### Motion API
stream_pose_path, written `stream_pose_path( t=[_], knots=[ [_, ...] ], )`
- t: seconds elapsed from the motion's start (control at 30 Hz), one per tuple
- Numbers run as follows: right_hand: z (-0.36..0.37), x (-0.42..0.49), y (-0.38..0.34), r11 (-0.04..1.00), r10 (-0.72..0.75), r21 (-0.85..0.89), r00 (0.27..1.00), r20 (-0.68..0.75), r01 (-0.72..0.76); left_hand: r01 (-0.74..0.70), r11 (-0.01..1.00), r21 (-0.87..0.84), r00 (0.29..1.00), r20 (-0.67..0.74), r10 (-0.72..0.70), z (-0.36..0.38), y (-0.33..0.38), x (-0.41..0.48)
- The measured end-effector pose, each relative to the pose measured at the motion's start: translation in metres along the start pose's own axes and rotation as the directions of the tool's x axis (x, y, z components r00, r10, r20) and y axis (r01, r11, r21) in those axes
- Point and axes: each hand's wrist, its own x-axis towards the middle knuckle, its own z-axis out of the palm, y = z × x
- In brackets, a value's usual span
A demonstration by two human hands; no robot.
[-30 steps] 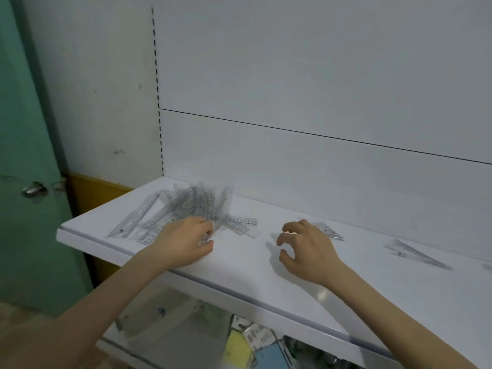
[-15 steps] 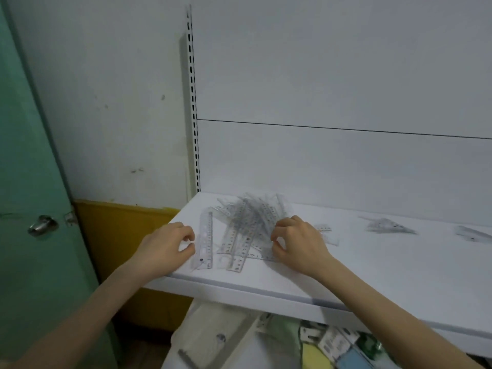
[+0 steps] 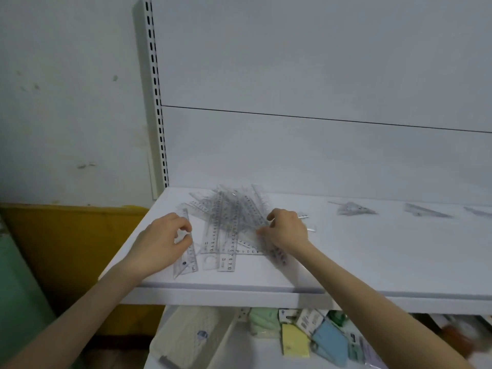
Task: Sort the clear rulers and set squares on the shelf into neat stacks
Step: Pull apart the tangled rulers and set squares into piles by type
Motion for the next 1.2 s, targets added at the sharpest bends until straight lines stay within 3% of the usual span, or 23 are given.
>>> stream_pose_path(
  t=[0.2,0.5,0.7,0.83,0.97,1.07,1.2],
  knots=[
    [-0.008,0.009,0.014,0.975,0.014,0.222,0.999,0.037,-0.022,-0.054,0.998,-0.046,0.999,0.003,0.054,0.008,0.014,0.009],
    [-0.036,-0.001,0.039,0.948,0.07,0.311,0.998,-0.001,-0.066,-0.196,0.98,-0.039,0.973,0.118,0.199,0.029,0.051,0.032],
    [-0.059,-0.038,0.053,0.952,0.006,0.306,1.0,0.018,-0.011,-0.027,0.961,0.276,0.973,0.227,-0.038,0.049,0.088,0.044],
    [-0.061,-0.049,0.056,0.953,-0.028,0.302,0.999,0.025,0.019,-0.003,0.984,0.18,0.974,0.221,-0.037,0.057,0.09,0.046],
    [-0.058,-0.051,0.055,0.943,-0.032,0.332,0.999,0.025,0.022,0.09,0.995,-0.038,0.984,0.158,-0.083,0.056,0.094,0.043],
    [-0.058,-0.052,0.052,0.931,-0.059,0.362,0.998,0.023,0.047,0.207,0.952,-0.225,0.976,0.121,-0.183,0.048,0.097,0.042],
    [-0.056,-0.054,0.047,0.912,-0.097,0.403,0.995,0.037,0.074,0.247,0.895,-0.372,0.965,0.01,-0.262,0.04,0.095,0.041]
  ],
)
